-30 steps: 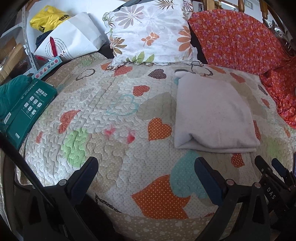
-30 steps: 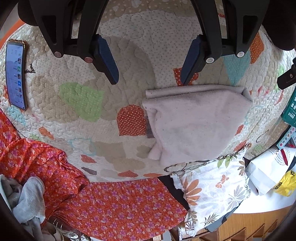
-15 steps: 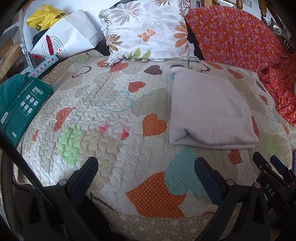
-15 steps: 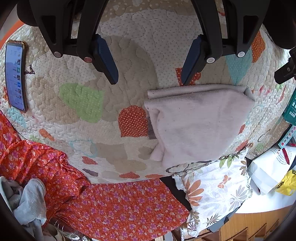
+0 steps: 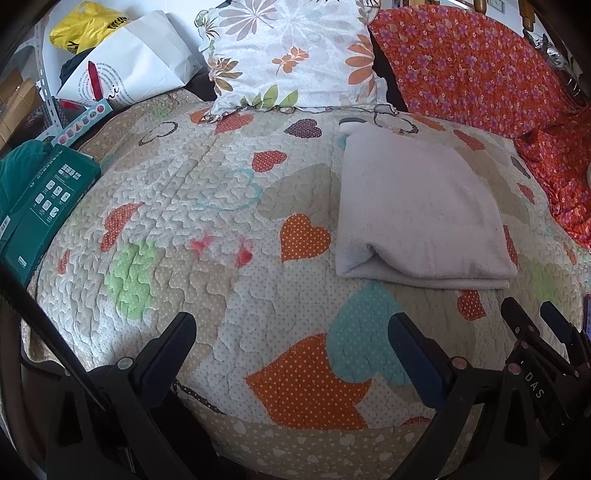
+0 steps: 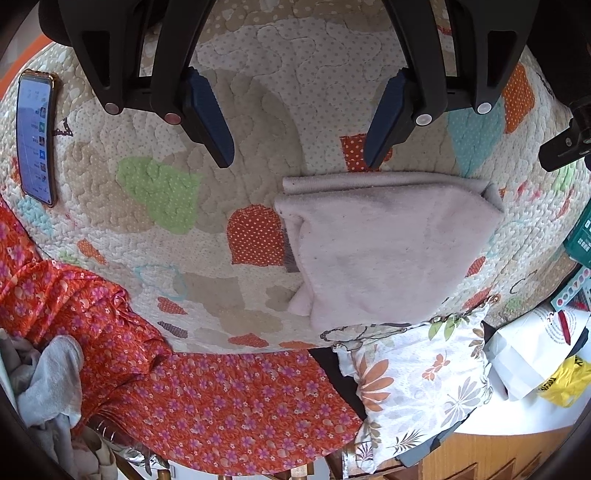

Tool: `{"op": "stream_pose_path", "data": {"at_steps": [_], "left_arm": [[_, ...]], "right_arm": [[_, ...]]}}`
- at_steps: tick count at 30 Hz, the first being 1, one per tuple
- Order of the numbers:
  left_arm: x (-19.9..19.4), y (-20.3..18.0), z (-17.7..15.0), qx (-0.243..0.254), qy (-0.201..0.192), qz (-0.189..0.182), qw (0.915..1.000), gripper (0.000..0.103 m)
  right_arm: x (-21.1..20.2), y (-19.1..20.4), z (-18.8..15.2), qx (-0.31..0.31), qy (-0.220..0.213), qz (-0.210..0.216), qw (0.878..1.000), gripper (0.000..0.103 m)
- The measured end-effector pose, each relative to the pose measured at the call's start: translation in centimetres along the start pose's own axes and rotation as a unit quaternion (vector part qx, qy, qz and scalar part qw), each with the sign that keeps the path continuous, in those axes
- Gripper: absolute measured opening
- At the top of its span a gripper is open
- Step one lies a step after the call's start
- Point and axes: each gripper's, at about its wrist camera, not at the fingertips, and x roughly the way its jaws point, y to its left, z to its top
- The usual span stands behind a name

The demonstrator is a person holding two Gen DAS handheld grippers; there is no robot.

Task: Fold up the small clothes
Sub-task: 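Open the right gripper and withdraw from the folded cardigan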

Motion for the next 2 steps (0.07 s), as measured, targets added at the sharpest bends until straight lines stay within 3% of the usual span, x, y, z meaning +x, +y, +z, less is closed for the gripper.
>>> {"op": "stream_pose_path", "data": {"at_steps": [2], "left_arm": [[0.15, -0.01, 0.01, -0.001, 0.003, -0.001, 1.0000, 0.103]], "right_arm": [[0.08, 0.11, -0.05, -0.002, 0.001, 0.001, 1.000, 0.078]]}}
